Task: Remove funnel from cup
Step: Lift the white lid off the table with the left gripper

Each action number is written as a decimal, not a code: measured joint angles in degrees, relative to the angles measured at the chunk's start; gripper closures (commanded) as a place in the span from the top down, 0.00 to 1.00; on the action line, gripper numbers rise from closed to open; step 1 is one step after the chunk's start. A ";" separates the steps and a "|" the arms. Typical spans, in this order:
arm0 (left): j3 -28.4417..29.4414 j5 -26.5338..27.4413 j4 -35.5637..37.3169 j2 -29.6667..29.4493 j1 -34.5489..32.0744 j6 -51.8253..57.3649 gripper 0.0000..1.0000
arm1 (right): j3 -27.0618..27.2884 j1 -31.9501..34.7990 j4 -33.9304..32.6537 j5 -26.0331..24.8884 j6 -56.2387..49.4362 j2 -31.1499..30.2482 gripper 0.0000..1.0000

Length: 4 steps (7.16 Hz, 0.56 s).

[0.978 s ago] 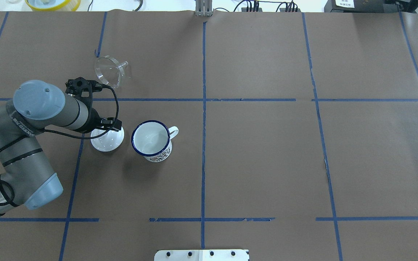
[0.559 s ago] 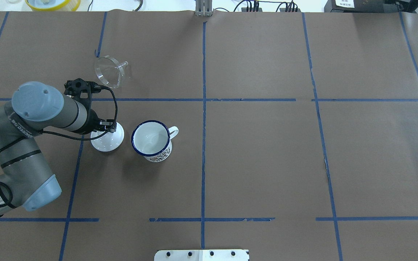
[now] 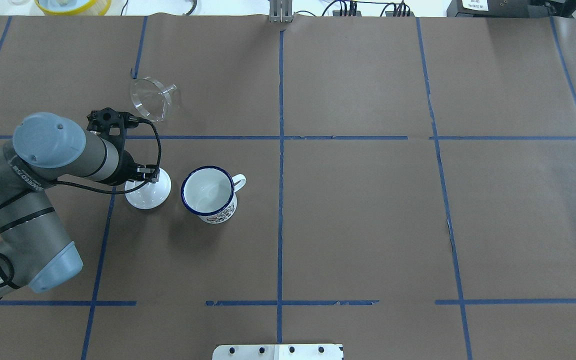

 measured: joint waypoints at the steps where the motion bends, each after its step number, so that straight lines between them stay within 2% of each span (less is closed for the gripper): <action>1: -0.10 0.00 0.01 0.18 0.00 0.00 0.55 | 0.00 0.00 0.00 0.00 0.00 0.01 1.00; 4: -0.13 0.00 0.01 0.30 0.03 0.00 0.53 | 0.00 0.00 0.00 0.00 0.00 0.02 1.00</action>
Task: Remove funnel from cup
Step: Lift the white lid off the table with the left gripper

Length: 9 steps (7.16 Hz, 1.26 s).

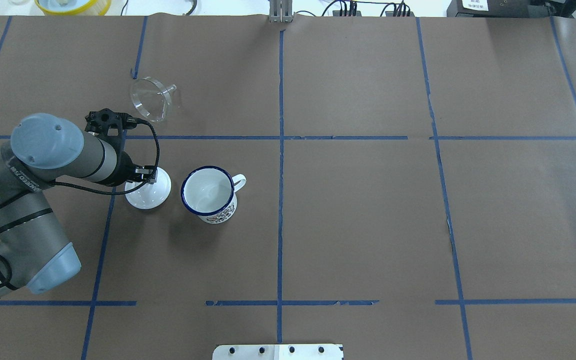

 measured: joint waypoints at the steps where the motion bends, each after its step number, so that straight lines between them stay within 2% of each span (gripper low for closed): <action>1: 0.00 0.00 0.00 0.00 0.03 0.00 0.53 | 0.00 0.00 0.00 0.00 0.00 -0.02 1.00; 3: 0.08 0.00 0.00 -0.05 0.11 0.00 0.52 | 0.00 0.00 0.00 0.00 0.00 -0.04 1.00; 4: 0.12 0.00 0.00 -0.10 0.13 0.00 0.48 | 0.00 0.00 0.00 0.00 0.00 -0.04 1.00; 5: 0.12 0.00 0.00 -0.17 0.14 0.00 0.41 | 0.00 0.00 0.00 0.00 0.00 -0.04 1.00; 7: 0.12 0.00 0.00 -0.24 0.14 0.00 0.08 | 0.00 0.00 0.00 0.00 0.00 -0.02 1.00; 8: 0.08 0.00 0.00 -0.25 0.15 0.00 0.00 | 0.00 0.00 0.00 0.00 0.00 -0.01 1.00; 9: -0.46 0.00 0.02 -0.17 0.08 0.02 0.00 | 0.00 0.00 0.00 0.00 0.00 0.00 1.00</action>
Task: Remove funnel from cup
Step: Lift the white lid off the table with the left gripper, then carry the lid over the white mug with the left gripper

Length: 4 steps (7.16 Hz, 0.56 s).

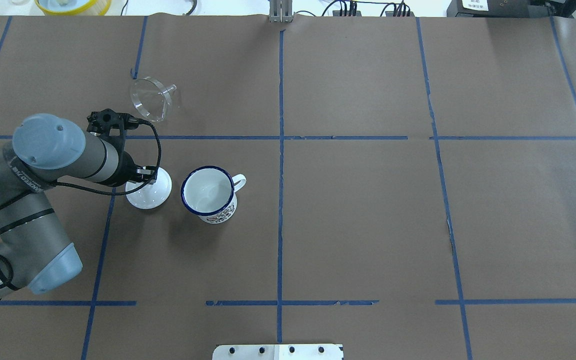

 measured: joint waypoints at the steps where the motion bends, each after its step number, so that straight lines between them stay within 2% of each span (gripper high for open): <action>1: -1.43 0.00 0.73 0.17 -0.25 0.10 0.00 | 0.00 0.00 0.00 0.00 0.00 -0.01 1.00; 2: -4.22 -0.02 3.72 0.23 -0.55 0.38 0.00 | 0.00 0.00 0.00 0.00 0.00 -0.03 1.00; 4: -13.00 -0.07 14.62 0.05 -1.20 0.86 0.00 | 0.00 0.00 0.00 0.00 0.00 -0.04 1.00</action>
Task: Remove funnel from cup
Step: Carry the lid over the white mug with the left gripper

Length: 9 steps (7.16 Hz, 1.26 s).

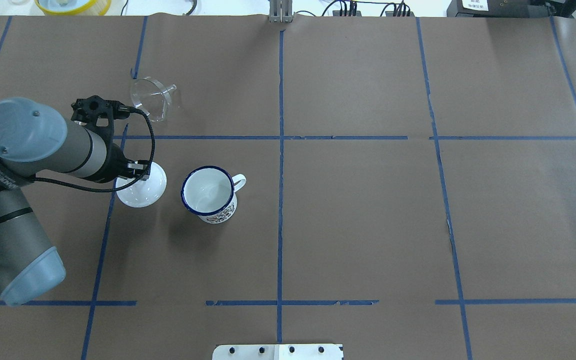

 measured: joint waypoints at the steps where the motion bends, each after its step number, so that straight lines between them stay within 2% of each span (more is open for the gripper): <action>1: -4.59 -0.03 6.12 -0.61 -0.43 0.05 0.00 | 0.00 0.00 0.00 0.00 0.00 0.00 1.00; 2: -7.87 -0.18 11.70 -2.21 -0.57 0.06 0.00 | 0.00 0.00 0.00 0.00 0.00 0.00 1.00; 4: -9.14 -2.24 19.77 -8.49 -0.26 -0.29 0.00 | 0.00 0.00 0.00 0.00 0.00 0.02 1.00; 6: -6.20 -4.30 21.61 -14.07 0.18 -1.02 0.00 | 0.00 0.00 0.00 0.00 0.00 0.06 1.00; 9: 0.23 -5.03 20.43 -18.13 2.32 -2.77 0.00 | 0.00 0.00 0.00 0.00 0.00 0.00 1.00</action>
